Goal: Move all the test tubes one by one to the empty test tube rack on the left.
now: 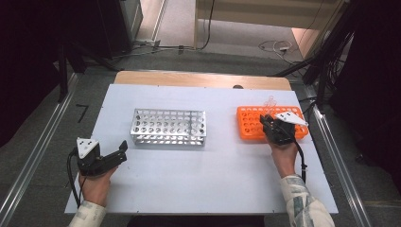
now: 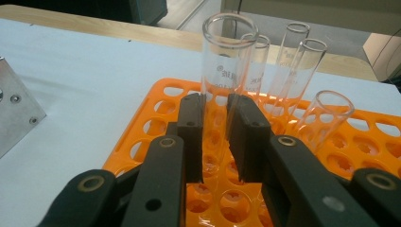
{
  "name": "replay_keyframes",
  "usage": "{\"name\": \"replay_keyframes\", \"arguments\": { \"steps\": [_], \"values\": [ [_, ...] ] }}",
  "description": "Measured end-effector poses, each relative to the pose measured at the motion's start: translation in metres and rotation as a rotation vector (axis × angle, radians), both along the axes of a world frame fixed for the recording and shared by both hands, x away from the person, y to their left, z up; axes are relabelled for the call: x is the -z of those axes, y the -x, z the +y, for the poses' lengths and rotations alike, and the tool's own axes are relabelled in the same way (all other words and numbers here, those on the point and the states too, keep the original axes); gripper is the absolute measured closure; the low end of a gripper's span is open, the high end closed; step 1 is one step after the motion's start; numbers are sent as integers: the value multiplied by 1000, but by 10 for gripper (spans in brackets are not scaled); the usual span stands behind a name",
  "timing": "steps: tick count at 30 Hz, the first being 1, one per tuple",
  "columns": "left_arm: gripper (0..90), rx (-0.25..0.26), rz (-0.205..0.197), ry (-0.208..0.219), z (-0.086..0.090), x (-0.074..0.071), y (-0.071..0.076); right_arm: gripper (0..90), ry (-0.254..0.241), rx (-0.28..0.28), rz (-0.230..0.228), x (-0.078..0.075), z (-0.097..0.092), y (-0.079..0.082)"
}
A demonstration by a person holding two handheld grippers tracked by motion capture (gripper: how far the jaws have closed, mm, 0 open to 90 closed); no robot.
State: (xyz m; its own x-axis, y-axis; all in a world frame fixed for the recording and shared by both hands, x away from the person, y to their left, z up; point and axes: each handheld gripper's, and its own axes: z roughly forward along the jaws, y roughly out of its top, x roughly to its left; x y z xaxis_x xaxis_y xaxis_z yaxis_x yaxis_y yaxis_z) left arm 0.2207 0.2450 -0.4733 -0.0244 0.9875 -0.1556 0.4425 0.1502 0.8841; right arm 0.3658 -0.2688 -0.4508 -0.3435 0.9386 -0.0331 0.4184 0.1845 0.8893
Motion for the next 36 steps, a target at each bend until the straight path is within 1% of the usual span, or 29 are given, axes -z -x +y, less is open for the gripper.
{"name": "replay_keyframes", "arguments": {
  "steps": [10, 13, 16, 20, 27, 28, 30, 32, 33, 34, 36],
  "values": [
    [46, 7, 0, 4, -1, -1, 1, 735, -7, -25, -5, -7, 3, 7],
    [46, 7, -2, 6, -1, -1, 1, 734, -11, -49, -8, -11, 6, 11],
    [46, 11, -5, 9, -2, -2, 2, 734, -13, -59, -6, -13, 7, 13],
    [46, 16, -2, 8, -3, -3, 2, 735, -17, -87, 3, -16, 12, 19],
    [46, 30, -6, 11, -7, -5, 3, 734, -14, -125, 8, -18, 19, 24],
    [46, 33, -7, 13, -7, -5, 3, 734, -12, -139, 8, -19, 21, 26],
    [46, 35, -6, 12, -9, -5, 4, 734, -15, -144, 9, -19, 23, 27],
    [52, 43, -9, 10, -10, -6, 4, 735, -9, -165, 11, -20, 27, 30],
    [52, 45, -11, 10, -11, -6, 4, 735, -9, -165, 11, -20, 27, 30],
    [52, 46, -13, 8, -12, -6, 4, 734, -4, -179, 13, -20, 30, 32],
    [52, 51, -17, 8, -14, -7, 5, 735, -5, -190, 18, -20, 33, 34]
  ]
}}
